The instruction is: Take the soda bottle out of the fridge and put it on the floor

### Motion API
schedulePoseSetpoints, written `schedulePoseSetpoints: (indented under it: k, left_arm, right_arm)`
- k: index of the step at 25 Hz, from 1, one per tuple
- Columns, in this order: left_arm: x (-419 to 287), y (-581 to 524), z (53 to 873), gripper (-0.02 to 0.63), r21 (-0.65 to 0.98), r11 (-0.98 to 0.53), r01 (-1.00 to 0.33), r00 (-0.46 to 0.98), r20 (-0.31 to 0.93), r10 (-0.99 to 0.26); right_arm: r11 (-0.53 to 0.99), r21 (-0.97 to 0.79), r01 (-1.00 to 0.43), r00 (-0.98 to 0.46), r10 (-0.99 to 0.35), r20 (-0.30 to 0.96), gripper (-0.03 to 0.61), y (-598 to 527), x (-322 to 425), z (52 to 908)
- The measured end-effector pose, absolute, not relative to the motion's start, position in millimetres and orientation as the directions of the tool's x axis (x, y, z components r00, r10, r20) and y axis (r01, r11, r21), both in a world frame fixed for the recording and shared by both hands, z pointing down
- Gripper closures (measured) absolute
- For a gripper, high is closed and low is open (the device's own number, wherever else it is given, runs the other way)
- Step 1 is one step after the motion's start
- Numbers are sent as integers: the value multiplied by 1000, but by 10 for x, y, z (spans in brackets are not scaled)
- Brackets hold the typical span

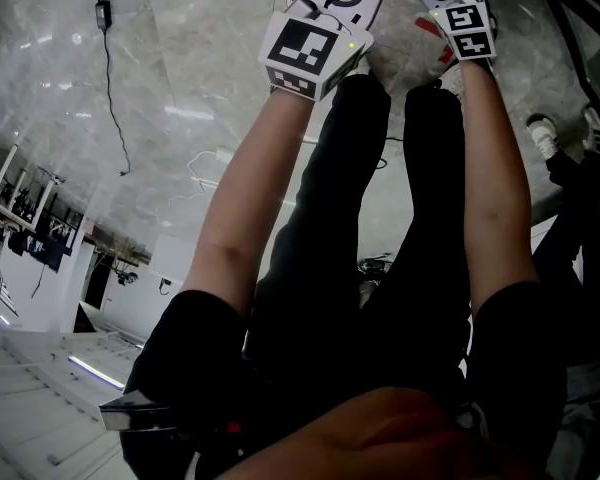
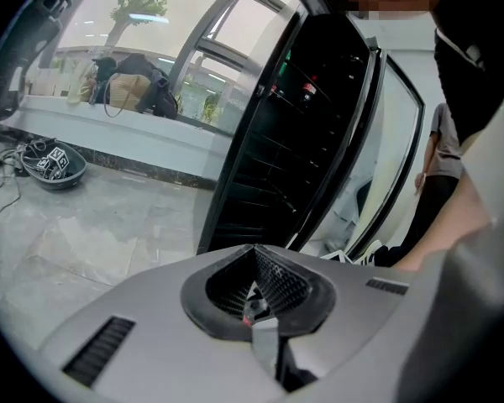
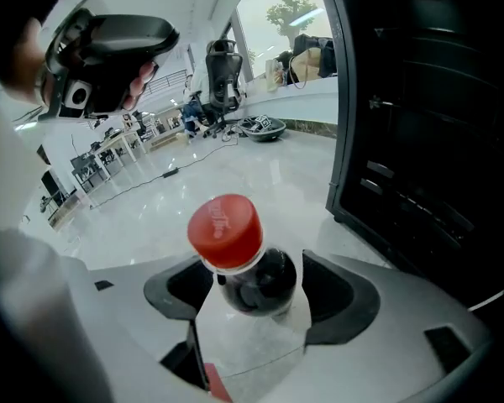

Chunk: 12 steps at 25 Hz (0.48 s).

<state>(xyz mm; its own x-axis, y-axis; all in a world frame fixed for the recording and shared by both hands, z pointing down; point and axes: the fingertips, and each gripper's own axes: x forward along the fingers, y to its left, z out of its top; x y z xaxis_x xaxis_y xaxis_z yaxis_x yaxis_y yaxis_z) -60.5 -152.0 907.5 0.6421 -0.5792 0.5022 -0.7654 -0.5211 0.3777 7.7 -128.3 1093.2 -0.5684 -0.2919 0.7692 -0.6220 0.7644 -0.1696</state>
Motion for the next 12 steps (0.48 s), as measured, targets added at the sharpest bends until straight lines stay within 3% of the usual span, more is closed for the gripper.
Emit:
schedulePoseSetpoints:
  k: [6, 12]
  left_arm:
    - [-636, -1459, 8571, 609, 362, -538, -761, 646, 500, -577]
    - [-529, -1535, 7653, 609, 333, -554, -763, 644, 467, -606]
  right_arm:
    - [776, -97, -623, -545, -341, 766, 264, -1330, 110, 10281]
    - [733, -74, -676, -578, -465, 670, 264, -1600, 142, 8906]
